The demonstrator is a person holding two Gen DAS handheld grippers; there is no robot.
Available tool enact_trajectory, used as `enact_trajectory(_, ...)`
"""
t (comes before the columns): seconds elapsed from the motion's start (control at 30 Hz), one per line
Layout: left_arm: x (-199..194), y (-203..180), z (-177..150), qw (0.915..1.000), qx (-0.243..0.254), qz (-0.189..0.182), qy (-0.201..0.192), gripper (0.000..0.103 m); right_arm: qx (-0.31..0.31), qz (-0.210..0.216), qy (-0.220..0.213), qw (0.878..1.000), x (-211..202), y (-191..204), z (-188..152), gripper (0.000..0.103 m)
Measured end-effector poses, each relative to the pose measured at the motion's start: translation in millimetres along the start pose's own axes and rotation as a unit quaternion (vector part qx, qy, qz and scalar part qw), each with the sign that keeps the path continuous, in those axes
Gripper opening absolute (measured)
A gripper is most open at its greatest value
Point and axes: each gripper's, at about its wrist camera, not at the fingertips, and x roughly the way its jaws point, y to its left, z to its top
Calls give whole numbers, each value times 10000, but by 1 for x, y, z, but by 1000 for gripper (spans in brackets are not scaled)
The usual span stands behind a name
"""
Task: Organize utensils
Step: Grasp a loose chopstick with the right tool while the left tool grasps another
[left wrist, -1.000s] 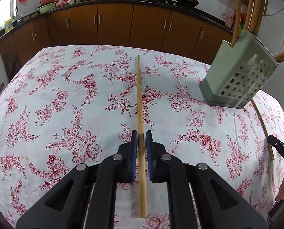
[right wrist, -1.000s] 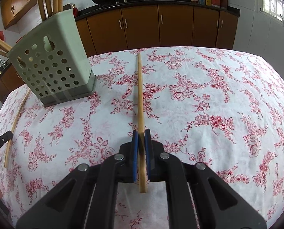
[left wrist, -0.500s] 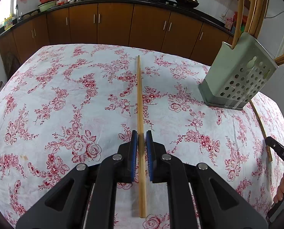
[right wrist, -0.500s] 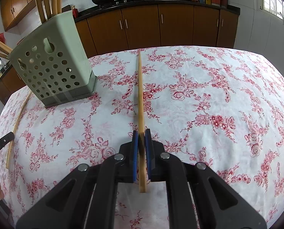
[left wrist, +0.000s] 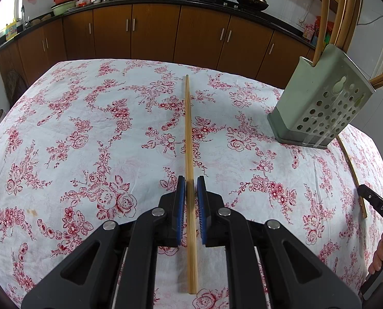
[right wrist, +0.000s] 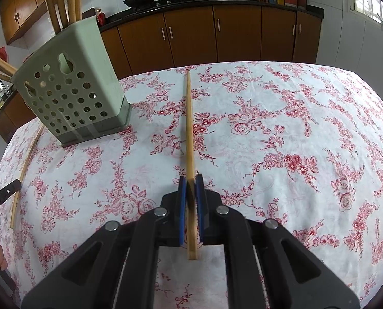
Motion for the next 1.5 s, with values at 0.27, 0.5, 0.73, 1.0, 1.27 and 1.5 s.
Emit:
enact_trajectory(0.27, -2, -6, -2, 9998, 182, 51, 4, 18, -77, -87, 4, 9999, 0, 3, 0, 9)
enact_trajectory(0.5, -13, -16, -18, 9990, 389, 211, 23, 25, -146, -140, 11, 9998, -6, 6, -8, 9)
enact_trajectory(0.73, -22, -18, -29, 9984, 470, 327, 38, 25, -183, -154, 12, 9997, -10, 11, -12, 9)
enact_trajectory(1.0, -27, -19, -37, 9978, 492, 434, 49, 13, -197, -125, 13, 9997, -13, 9, -16, 9)
enact_trajectory(1.27, -34, -13, -38, 9975, 546, 437, 31, 7, -182, -73, -163, 9997, -28, -3, -19, 8)
enact_trajectory(1.5, -73, -5, -20, 9975, 392, 227, -550, 7, -117, -53, -808, 9966, -73, -15, -5, 8)
